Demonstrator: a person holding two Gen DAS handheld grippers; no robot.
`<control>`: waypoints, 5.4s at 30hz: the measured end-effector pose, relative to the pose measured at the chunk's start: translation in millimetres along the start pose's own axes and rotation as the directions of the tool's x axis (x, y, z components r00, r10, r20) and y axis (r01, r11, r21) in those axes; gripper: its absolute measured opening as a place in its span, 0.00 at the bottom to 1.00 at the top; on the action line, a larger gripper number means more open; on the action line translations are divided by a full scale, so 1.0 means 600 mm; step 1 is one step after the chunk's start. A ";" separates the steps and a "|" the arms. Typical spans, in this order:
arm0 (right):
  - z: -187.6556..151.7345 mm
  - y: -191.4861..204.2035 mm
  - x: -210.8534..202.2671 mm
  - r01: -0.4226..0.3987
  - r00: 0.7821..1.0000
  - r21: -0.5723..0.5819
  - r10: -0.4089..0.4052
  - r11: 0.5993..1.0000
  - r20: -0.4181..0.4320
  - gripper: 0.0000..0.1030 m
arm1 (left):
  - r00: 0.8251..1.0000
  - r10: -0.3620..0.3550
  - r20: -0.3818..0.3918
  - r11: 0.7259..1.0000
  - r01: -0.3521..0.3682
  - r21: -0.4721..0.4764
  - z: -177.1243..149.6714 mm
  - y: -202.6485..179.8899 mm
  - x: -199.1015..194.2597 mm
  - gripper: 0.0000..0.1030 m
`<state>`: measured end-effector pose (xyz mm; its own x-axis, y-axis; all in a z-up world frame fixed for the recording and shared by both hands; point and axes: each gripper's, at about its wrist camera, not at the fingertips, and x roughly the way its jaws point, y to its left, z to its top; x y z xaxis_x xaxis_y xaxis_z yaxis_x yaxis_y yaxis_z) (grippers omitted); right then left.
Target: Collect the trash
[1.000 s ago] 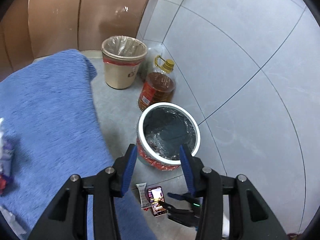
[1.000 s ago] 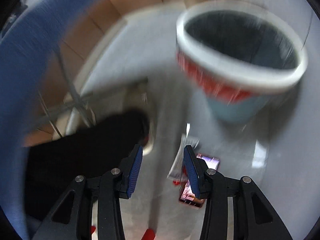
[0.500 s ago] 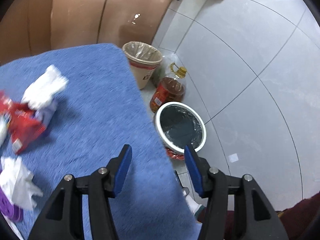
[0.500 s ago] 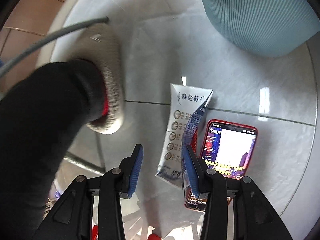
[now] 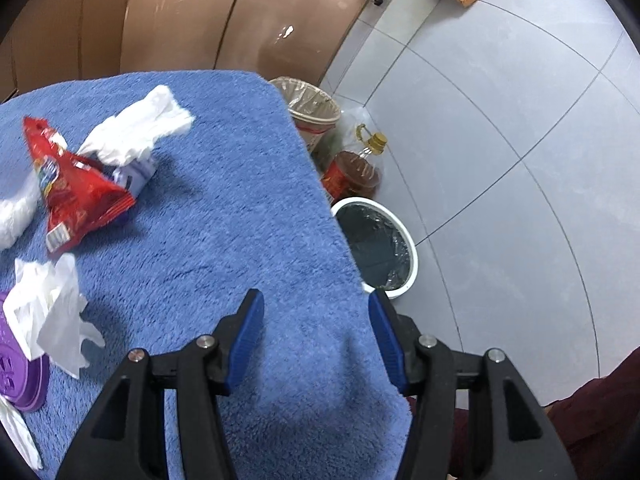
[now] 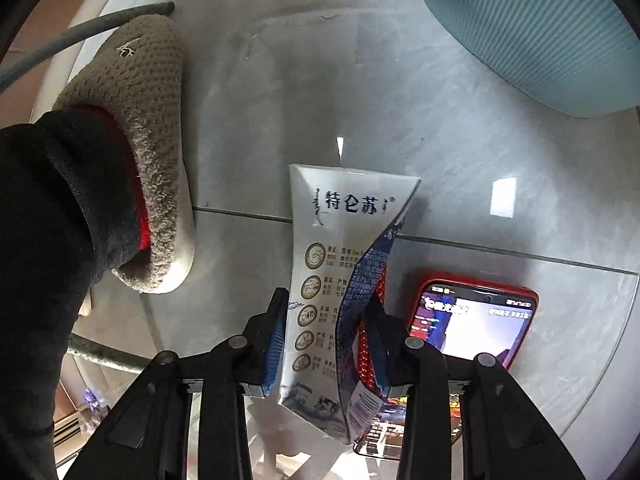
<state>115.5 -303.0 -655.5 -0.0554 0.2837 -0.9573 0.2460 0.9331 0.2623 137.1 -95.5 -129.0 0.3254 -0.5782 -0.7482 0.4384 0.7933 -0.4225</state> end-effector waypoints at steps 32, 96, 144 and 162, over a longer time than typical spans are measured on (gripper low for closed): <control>-0.021 -0.036 -0.655 0.093 0.741 -0.085 -0.012 0.992 0.671 0.31 | 0.980 0.039 0.197 0.996 -0.023 -0.083 -0.093 0.017 -0.202 0.51; -0.108 0.480 -0.866 0.149 0.631 -0.475 0.286 0.867 0.721 0.52 | 0.960 0.267 0.084 0.904 -0.219 -0.368 -0.016 0.414 -0.247 0.72; 0.029 0.539 -0.801 -0.022 0.685 -0.611 0.457 0.791 0.567 0.04 | 0.948 0.180 0.264 0.901 -0.051 -0.432 -0.012 0.402 -0.345 0.36; -0.067 0.258 -0.914 0.027 0.595 -0.410 0.315 0.912 0.739 0.04 | 0.978 0.003 0.208 0.983 0.035 -0.180 0.101 0.124 -0.239 0.36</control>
<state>145.2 -305.0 -84.9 0.7600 0.2994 -0.5769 -0.1739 0.9489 0.2633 173.9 34.8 -22.2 0.4940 -0.6029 -0.6265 0.2914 0.7937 -0.5340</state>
